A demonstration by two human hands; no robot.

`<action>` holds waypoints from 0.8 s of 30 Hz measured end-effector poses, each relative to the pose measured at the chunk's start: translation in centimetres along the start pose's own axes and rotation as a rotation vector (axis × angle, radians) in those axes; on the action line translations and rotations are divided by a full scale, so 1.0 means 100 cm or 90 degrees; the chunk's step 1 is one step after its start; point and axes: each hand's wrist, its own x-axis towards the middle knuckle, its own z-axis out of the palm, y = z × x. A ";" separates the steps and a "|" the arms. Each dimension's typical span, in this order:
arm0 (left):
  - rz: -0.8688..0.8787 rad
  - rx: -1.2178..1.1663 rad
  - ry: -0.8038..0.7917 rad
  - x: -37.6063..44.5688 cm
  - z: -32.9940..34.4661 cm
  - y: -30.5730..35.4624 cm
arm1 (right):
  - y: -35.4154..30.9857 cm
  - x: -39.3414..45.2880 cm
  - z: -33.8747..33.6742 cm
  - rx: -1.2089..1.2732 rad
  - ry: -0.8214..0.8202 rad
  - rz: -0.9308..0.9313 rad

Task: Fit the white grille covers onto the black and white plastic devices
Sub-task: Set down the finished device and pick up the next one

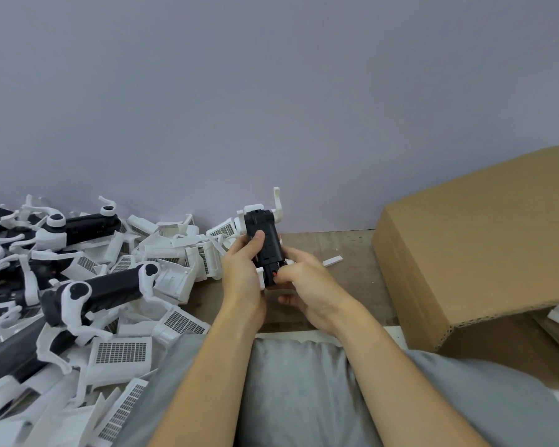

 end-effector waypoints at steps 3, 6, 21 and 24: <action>-0.005 0.001 0.001 -0.001 0.001 0.000 | -0.001 0.000 0.000 0.000 0.012 0.005; -0.016 0.002 0.005 -0.001 0.002 0.002 | -0.002 0.000 0.000 -0.001 0.027 0.014; -0.032 -0.397 0.080 0.004 -0.024 0.058 | 0.012 0.008 -0.006 -0.181 0.257 -0.051; -0.039 -0.381 0.045 0.008 -0.029 0.067 | 0.017 0.005 -0.005 -0.406 0.263 -0.104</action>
